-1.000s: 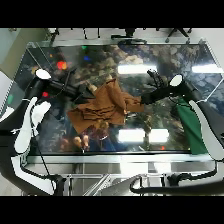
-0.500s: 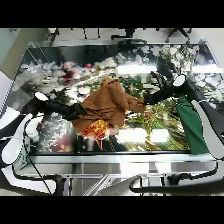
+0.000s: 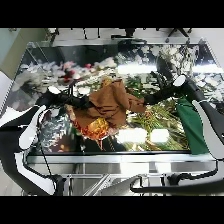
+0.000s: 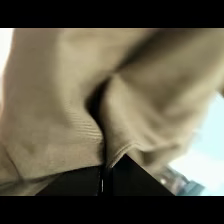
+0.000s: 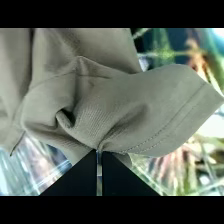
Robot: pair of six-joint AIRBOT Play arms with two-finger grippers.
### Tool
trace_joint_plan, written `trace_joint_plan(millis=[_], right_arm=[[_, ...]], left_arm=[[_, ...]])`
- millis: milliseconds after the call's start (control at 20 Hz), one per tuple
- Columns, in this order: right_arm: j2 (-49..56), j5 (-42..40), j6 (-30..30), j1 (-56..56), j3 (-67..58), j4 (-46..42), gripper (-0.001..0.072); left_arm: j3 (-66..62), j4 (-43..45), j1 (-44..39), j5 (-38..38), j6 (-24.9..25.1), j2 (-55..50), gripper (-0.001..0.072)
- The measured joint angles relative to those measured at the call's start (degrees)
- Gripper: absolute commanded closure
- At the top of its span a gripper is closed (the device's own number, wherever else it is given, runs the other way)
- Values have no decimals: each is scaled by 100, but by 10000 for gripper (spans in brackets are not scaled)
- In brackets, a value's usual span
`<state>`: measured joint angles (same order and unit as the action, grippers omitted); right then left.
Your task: Fold the shirts.
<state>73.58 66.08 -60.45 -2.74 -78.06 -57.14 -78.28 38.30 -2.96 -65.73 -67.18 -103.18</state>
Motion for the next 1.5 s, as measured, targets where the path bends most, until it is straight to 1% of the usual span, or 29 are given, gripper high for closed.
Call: trace_joint_plan(millis=[150, 300, 450, 600, 750, 900, 1050, 1150, 1250, 1350, 1500], right_arm=[[-334, 0, 0, 74, -105, 79, 695], [-988, -63, 0, 262, -555, 214, 695], [-1821, -352, 4, 409, -1272, 284, 695], [-2710, -752, 46, 461, -1904, 323, 695], [-3449, -922, 153, 483, -2197, 317, 695], [-3759, -555, 83, 492, -2258, 310, 695], [-3757, 7, -85, 494, -1930, 433, 695], [-3692, 308, -136, 494, -1384, 708, 695], [-3613, 444, -129, 494, -645, 999, 695], [-3526, 455, -37, 494, 203, 1270, 695], [-3381, 168, 127, 494, 1464, 1513, 695]], left_arm=[[-647, -11, 61, -730, -66, 411, 697], [-1513, -26, 267, -1349, -319, 1211, 697], [-2511, -50, 494, -1609, -557, 2118, 696], [-3322, -70, 612, -1725, -684, 2931, 694], [-3580, -52, 654, -1766, -743, 3606, 693], [-3082, 175, 662, -1808, -772, 4183, 693], [-2015, 289, 664, -1799, -782, 4568, 694], [-1054, 330, 664, -1722, -699, 4721, 693], [-120, 348, 664, -1598, -557, 4758, 693], [754, 354, 664, -1440, -389, 4680, 693], [1803, 356, 664, -1156, -107, 4350, 690]])
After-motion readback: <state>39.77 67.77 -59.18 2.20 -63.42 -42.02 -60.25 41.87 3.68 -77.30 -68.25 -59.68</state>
